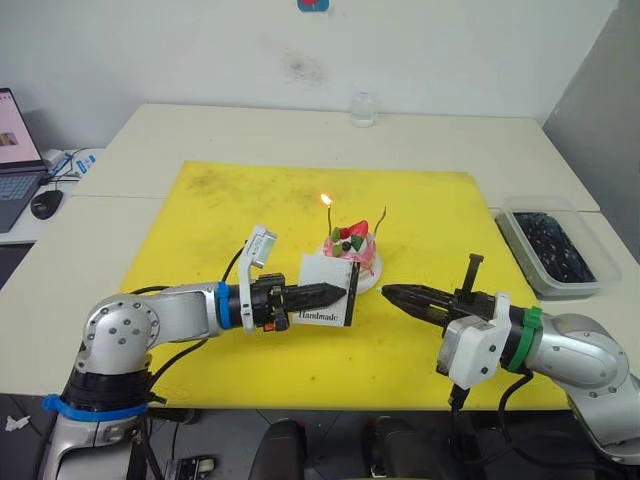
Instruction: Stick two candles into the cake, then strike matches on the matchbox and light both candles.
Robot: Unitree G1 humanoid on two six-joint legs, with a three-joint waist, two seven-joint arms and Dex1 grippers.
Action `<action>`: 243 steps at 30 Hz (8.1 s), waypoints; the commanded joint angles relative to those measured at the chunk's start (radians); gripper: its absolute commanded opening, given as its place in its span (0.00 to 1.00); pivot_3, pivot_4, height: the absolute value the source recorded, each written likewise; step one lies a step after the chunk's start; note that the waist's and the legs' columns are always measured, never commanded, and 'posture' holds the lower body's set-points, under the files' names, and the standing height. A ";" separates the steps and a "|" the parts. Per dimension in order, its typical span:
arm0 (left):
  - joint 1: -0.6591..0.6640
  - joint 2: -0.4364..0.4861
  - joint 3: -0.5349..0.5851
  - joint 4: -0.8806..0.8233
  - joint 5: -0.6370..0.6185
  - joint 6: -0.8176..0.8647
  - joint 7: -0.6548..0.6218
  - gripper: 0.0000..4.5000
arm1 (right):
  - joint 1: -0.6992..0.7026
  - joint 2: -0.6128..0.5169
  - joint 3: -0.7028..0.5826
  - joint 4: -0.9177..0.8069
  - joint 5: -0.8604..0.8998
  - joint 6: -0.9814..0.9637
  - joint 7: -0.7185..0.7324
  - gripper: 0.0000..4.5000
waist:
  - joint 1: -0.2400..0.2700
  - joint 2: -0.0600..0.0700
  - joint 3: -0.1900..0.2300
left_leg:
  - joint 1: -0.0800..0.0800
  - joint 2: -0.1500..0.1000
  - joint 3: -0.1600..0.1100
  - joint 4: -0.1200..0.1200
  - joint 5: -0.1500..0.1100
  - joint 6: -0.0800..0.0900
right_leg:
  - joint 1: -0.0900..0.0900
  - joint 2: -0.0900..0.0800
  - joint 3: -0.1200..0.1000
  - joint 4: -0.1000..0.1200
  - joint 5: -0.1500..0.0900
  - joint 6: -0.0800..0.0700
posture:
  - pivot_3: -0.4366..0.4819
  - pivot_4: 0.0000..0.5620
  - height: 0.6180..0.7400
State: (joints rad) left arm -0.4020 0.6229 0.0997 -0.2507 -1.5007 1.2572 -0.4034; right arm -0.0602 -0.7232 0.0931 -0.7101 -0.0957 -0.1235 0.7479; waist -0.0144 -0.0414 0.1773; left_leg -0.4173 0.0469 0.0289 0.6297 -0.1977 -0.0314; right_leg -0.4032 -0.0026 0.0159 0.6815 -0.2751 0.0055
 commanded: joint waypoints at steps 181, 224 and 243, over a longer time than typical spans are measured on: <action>0.053 0.141 -0.004 -0.127 0.178 -0.034 -0.273 0.00 | -0.412 0.058 0.046 0.249 -0.173 0.271 -0.040 0.00 | 0.008 0.000 0.000 | 0.000 0.001 0.000 -0.001 0.001 -0.002 | -0.001 0.000 0.000 0.000 0.000 -0.003 | 0.48 0.27 1.00; 0.035 0.134 -0.016 -0.120 0.181 -0.025 -0.282 0.00 | -0.389 0.052 0.039 0.225 -0.170 0.297 -0.037 0.00 | 0.008 0.000 0.000 | -0.001 0.000 0.001 -0.001 0.001 -0.002 | -0.001 0.000 0.000 0.000 0.000 -0.003 | 0.48 0.27 1.00; 0.062 0.064 -0.034 -0.148 0.167 -0.032 -0.233 0.00 | -0.110 -0.027 -0.346 0.159 -0.089 0.572 -0.051 0.00 | 0.012 0.000 0.000 | -0.001 0.000 0.000 -0.001 0.001 -0.002 | -0.001 0.000 0.000 0.000 0.000 -0.003 | 0.48 0.27 1.00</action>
State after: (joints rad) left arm -0.3369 0.6963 0.0635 -0.3732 -1.3175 1.2358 -0.6409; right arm -0.1758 -0.7378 -0.1721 -0.5314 -0.2064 0.4170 0.7157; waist -0.0025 -0.0411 0.1773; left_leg -0.4179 0.0471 0.0292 0.6291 -0.1964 -0.0333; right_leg -0.4042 -0.0028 0.0156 0.6816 -0.2749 0.0028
